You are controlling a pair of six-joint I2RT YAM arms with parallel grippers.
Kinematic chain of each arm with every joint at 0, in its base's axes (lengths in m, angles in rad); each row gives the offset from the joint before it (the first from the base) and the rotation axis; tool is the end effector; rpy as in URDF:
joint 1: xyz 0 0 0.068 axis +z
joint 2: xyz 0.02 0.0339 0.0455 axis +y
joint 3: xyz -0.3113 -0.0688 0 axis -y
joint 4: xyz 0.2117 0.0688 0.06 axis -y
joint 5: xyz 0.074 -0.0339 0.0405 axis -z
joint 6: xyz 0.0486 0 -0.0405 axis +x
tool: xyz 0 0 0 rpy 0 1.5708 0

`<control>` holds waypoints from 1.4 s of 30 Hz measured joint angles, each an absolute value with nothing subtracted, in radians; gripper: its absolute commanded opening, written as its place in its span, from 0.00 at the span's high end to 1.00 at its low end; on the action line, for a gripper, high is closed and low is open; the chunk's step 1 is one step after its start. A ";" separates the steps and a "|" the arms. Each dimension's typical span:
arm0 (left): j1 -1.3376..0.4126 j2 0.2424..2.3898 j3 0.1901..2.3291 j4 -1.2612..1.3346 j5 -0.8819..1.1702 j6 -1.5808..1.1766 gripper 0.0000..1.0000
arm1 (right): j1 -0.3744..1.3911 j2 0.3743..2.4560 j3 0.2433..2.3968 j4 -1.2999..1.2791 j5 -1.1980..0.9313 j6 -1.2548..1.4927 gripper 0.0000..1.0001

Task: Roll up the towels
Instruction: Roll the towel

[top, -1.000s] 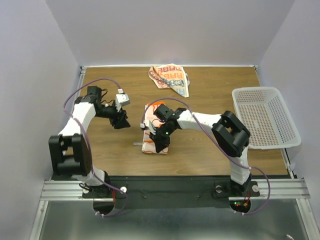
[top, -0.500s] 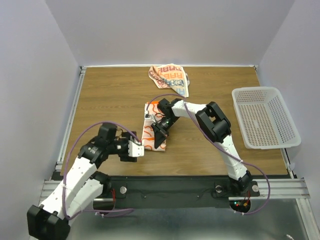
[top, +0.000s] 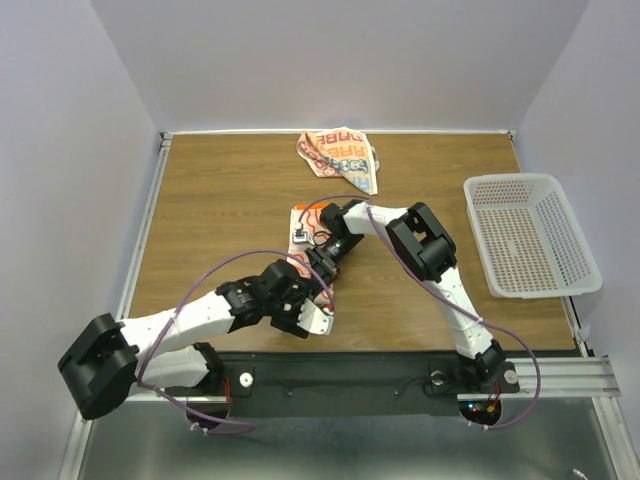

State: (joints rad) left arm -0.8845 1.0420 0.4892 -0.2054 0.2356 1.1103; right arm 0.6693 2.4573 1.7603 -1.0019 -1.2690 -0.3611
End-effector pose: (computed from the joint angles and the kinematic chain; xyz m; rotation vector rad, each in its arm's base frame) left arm 0.0943 -0.1330 0.2388 2.0004 1.1521 -0.1594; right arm 0.3247 0.3161 0.1327 1.0477 -2.0726 -1.6643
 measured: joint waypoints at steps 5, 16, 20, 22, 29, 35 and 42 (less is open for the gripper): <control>-0.895 1.163 0.499 -0.128 0.163 1.100 0.28 | 0.665 2.465 1.760 -1.014 -1.290 -0.358 0.89; -0.895 1.283 0.520 -0.025 0.107 1.015 0.75 | 0.655 2.474 1.768 -1.036 -1.314 -0.343 0.47; -0.892 1.296 0.559 -0.084 0.156 0.952 0.76 | 0.631 2.467 1.794 -1.072 -1.320 -0.328 0.35; -0.890 1.303 0.579 -0.116 0.187 0.923 0.77 | 0.602 2.455 1.814 -1.075 -1.307 -0.318 0.30; -0.763 1.419 0.728 -0.284 0.386 0.896 0.79 | 0.411 2.339 1.896 -1.033 -1.167 -0.280 0.06; -0.607 1.568 0.882 -0.474 0.618 0.926 0.79 | 0.245 2.055 1.789 -0.914 -1.011 -0.238 0.00; -0.474 1.826 1.107 -0.734 0.835 1.033 0.76 | 0.251 1.692 1.551 -0.815 -0.836 -0.287 0.00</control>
State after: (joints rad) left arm -0.4744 1.8256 1.1069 -0.7341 0.8349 1.0328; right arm 0.2508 1.6917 1.5505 -0.8146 -0.8360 -0.2871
